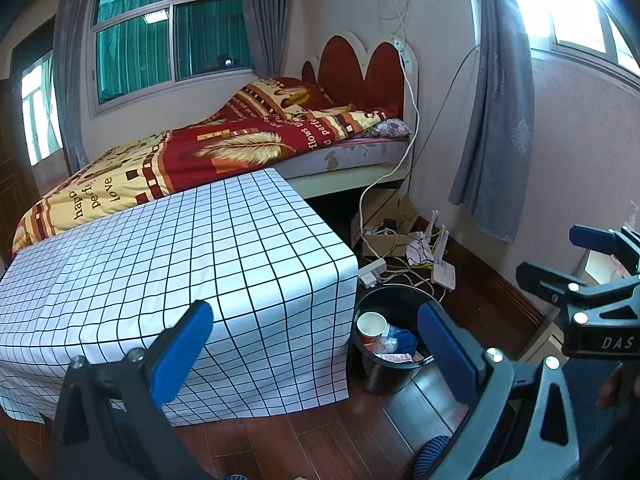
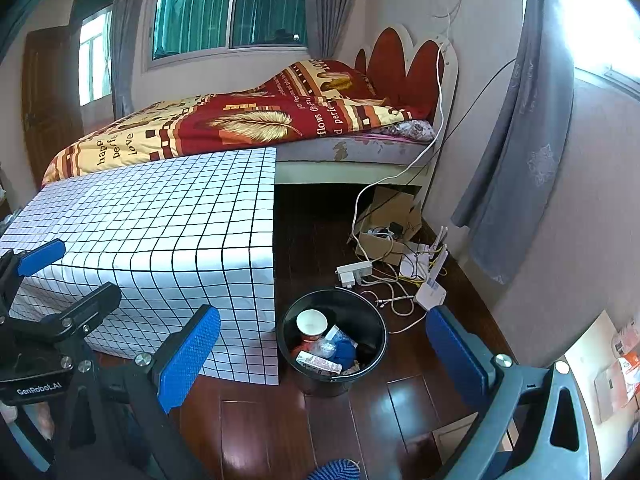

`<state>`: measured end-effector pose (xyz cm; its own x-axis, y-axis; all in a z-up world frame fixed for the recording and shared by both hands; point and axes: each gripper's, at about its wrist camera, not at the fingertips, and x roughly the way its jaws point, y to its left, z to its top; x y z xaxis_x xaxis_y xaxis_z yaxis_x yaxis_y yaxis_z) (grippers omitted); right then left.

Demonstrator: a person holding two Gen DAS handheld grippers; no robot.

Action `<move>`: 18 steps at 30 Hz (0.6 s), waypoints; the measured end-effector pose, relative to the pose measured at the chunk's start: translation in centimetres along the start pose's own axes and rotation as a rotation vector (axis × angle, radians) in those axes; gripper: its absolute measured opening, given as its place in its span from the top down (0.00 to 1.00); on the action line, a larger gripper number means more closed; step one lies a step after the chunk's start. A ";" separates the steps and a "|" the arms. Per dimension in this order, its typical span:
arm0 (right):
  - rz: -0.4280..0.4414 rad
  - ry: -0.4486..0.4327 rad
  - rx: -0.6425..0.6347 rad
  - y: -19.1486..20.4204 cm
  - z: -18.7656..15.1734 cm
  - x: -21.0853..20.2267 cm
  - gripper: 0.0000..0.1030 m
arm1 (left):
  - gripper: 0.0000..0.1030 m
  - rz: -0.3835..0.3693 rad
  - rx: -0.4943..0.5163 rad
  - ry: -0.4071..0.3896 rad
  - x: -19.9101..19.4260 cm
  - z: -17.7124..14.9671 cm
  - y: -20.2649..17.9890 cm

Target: Collect trash

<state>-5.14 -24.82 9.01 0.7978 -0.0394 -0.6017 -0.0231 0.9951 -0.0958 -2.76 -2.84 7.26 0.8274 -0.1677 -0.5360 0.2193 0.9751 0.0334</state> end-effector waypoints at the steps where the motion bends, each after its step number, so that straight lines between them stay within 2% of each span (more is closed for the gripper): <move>1: 0.000 -0.001 0.000 0.0 0.0 0.0 0.00 | 0.00 -0.001 -0.001 0.000 0.0 0.0 0.0; 14: 0.007 0.005 -0.004 0.1 -0.3 0.1 0.00 | 0.00 0.004 -0.014 -0.015 0.0 0.0 0.5; 18: 0.009 0.006 -0.003 0.1 -0.3 0.3 0.00 | 0.00 -0.017 0.001 -0.018 0.1 -0.1 0.7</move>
<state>-5.14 -24.74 8.57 0.7938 -0.0313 -0.6073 -0.0321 0.9951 -0.0933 -2.53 -2.14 7.17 0.8326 -0.1865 -0.5215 0.2338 0.9719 0.0257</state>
